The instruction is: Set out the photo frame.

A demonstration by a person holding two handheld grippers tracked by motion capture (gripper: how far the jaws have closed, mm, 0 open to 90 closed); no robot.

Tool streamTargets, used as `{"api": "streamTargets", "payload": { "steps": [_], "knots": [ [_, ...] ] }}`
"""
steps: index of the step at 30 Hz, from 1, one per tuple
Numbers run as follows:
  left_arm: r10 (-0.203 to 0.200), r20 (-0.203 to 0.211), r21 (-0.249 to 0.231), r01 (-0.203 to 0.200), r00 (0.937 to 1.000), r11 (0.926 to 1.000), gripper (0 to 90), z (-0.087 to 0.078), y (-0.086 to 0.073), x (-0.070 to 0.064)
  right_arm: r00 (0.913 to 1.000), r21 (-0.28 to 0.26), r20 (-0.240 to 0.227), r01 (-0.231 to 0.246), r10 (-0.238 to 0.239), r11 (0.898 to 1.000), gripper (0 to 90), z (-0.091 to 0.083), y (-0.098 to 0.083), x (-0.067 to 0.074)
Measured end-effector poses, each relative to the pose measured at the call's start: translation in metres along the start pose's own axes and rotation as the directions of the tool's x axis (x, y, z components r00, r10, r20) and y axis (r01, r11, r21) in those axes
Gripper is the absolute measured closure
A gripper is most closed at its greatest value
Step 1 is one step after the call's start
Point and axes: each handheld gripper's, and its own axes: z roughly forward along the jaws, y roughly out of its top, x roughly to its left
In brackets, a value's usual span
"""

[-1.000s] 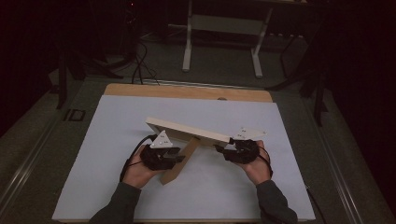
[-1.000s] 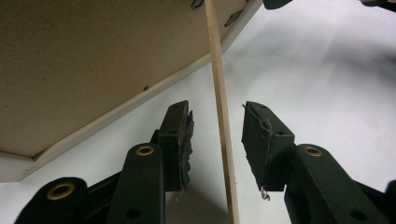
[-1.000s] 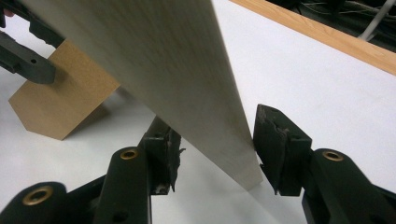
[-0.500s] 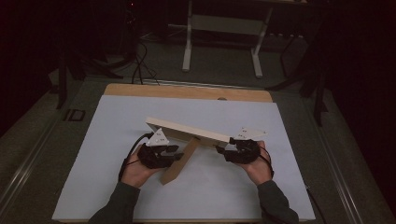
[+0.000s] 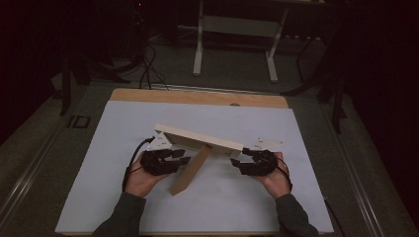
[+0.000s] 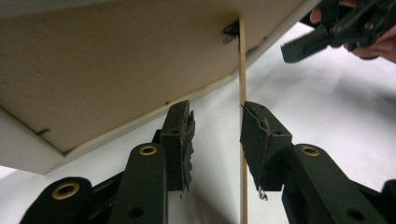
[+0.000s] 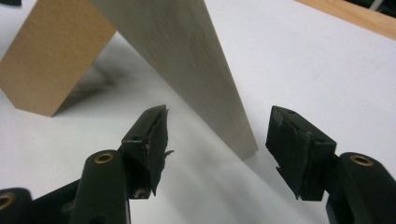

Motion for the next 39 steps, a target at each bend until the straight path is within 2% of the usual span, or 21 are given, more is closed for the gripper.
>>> {"api": "streamTargets", "payload": {
  "steps": [7,11,21,26,30,32,39],
  "knots": [
    [-0.035,-0.03,-0.03,0.034,0.9989,0.999,62.1,-0.006,0.001,0.004,0.9999,0.032,0.004,-0.014,0.014,0.999,39.3,-0.005,-0.007,-0.009],
    [-0.046,-0.057,-0.044,0.044,0.9973,0.9981,62.4,-0.009,0.002,0.005,0.9998,0.053,0.003,-0.018,0.018,0.998,45.8,-0.01,-0.011,-0.014],
    [-0.066,-0.108,-0.061,0.06,0.9919,0.9963,66.7,-0.012,0.003,0.001,0.9979,0.038,0.024,-0.061,0.06,0.997,62.9,-0.019,-0.007,-0.023],
    [-0.096,-0.123,-0.062,0.089,0.9878,0.9941,75.4,-0.013,0.001,0.002,0.9911,-0.018,0.068,-0.113,0.114,0.993,78.2,-0.022,-0.002,-0.025],
    [-0.112,-0.166,-0.079,0.101,0.9796,0.9918,86.0,-0.014,0.002,0.001,0.9901,-0.064,0.077,-0.113,0.118,0.992,89.7,-0.023,0.001,-0.022],
    [-0.121,-0.178,-0.086,0.107,0.9765,0.9906,89.5,-0.014,0.002,0.002,0.9904,-0.079,0.074,-0.111,0.117,0.991,89.9,-0.024,0.004,-0.019],
    [-0.131,-0.201,-0.088,0.115,0.9709,0.9894,89.9,-0.014,0.005,0.002,0.9915,-0.113,0.048,-0.115,0.121,0.987,89.9,-0.019,0.011,-0.013]
  ]
}}
